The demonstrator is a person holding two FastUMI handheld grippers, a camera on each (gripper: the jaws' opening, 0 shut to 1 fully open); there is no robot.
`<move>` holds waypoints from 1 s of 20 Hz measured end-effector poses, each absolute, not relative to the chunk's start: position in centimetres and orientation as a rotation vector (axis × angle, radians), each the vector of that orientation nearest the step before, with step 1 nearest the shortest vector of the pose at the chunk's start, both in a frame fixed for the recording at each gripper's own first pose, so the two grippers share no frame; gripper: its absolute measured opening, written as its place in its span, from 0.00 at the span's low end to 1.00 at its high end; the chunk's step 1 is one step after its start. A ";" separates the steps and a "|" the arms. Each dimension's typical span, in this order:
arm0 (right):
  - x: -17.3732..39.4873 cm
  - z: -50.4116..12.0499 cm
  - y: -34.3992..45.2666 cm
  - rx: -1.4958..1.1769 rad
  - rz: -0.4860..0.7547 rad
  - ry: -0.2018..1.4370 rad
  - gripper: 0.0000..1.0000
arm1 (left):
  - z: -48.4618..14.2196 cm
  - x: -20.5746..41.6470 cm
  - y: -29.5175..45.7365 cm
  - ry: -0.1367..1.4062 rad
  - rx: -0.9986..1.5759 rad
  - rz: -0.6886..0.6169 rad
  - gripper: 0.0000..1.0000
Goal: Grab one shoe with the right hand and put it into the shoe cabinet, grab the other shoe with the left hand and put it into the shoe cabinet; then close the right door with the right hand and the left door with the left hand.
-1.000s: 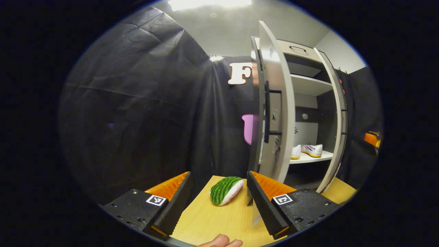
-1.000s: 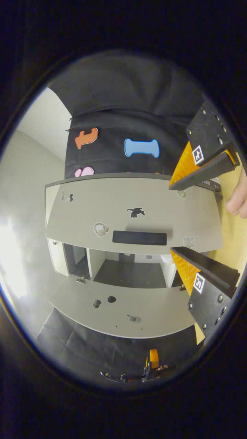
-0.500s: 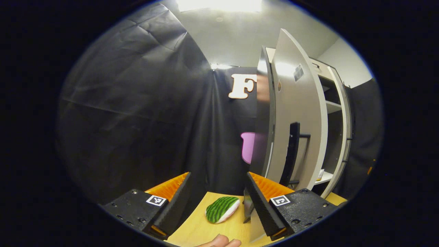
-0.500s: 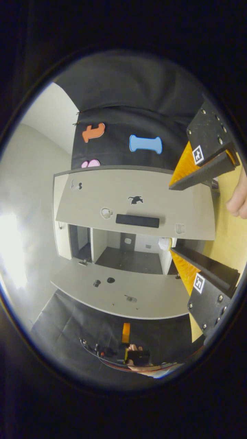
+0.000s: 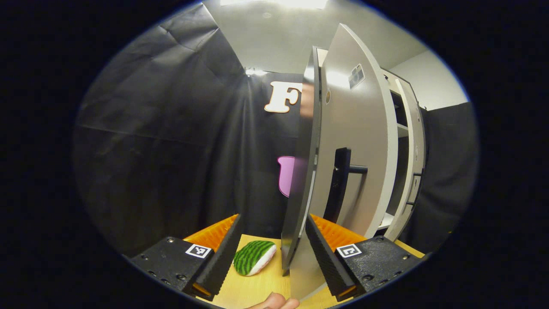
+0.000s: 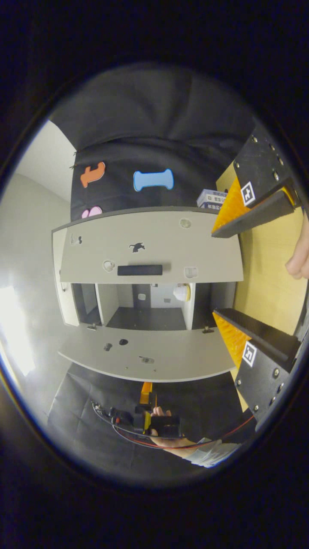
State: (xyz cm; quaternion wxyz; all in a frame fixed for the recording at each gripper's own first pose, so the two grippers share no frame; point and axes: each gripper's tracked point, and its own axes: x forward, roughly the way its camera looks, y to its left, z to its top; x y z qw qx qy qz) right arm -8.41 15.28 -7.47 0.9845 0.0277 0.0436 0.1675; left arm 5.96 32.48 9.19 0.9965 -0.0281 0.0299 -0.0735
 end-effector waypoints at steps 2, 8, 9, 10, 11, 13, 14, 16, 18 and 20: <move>-8.7 -8.3 14.5 0.068 0.321 0.095 0.99 | 9.3 5.9 32.3 0.053 -0.026 -0.128 0.89; -9.4 -8.8 12.0 0.150 0.264 0.088 0.99 | 9.8 5.9 31.9 0.039 0.023 -0.076 0.92; -9.5 -8.7 11.8 0.143 0.252 0.081 0.98 | 9.8 5.9 31.8 0.045 0.014 -0.075 0.90; -9.6 -8.6 11.5 0.134 0.242 0.073 0.98 | 9.7 6.0 31.7 0.052 0.011 -0.082 0.89; -9.6 -8.6 11.3 0.124 0.233 0.068 1.00 | 9.8 6.2 31.3 0.053 0.010 -0.093 0.84; -9.8 -8.6 11.3 0.103 0.227 0.062 1.00 | 10.0 6.9 30.6 0.065 0.001 -0.108 0.89; -9.8 -8.6 11.5 0.098 0.228 0.062 1.00 | 9.8 6.9 29.7 0.077 -0.013 -0.106 0.90; -9.8 -8.8 11.7 0.090 0.228 0.068 1.00 | 9.6 6.7 30.0 0.095 -0.023 -0.103 0.90; -9.8 -8.9 11.7 0.087 0.224 0.069 1.00 | 9.5 6.8 29.5 0.100 -0.009 -0.119 0.90; -9.8 -9.0 11.5 0.079 0.214 0.073 1.00 | 9.7 6.8 29.4 0.086 0.004 -0.135 0.90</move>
